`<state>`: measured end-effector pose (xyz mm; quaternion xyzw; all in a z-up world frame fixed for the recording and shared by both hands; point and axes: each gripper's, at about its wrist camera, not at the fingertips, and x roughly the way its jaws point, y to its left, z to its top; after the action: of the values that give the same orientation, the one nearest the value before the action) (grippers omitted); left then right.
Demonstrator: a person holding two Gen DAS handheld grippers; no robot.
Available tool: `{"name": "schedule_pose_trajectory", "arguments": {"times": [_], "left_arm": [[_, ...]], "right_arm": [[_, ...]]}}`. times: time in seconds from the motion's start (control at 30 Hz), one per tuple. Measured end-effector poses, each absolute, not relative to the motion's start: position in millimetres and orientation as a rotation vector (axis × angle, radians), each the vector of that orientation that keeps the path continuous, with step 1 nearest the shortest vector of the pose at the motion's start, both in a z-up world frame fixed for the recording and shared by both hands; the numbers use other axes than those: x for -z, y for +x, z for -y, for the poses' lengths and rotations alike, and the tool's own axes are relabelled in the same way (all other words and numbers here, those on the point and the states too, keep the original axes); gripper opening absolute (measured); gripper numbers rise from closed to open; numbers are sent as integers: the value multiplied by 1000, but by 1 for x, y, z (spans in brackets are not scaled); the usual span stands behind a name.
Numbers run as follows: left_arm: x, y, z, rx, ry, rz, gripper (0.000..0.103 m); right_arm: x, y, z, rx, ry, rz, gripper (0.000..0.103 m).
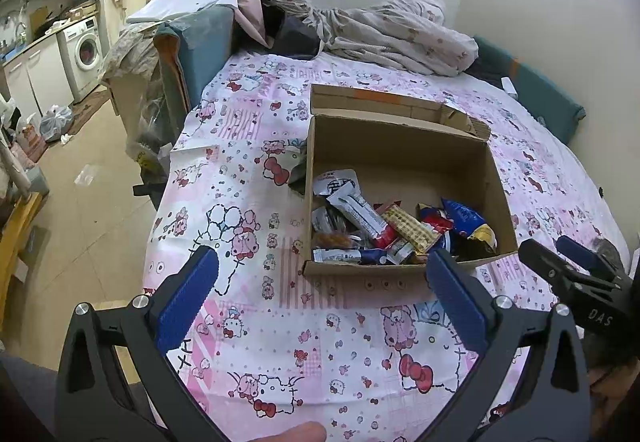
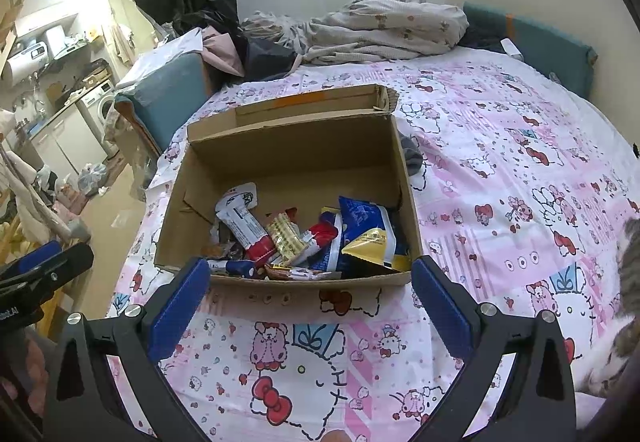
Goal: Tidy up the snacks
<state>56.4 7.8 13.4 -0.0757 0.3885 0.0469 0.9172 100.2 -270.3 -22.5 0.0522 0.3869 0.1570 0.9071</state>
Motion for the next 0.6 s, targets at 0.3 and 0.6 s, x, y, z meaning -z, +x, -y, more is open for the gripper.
{"name": "schedule_pose_trajectory", "arguments": {"times": [0.3,0.6], "left_arm": [[-13,57,-9,-95,-155,-802,103],[-11,57,-9,-98,-165,-814,103]], "right_arm": [[22,100,271,-323,104,-801,103],[23,100,270,-327,110,-809,103]]}}
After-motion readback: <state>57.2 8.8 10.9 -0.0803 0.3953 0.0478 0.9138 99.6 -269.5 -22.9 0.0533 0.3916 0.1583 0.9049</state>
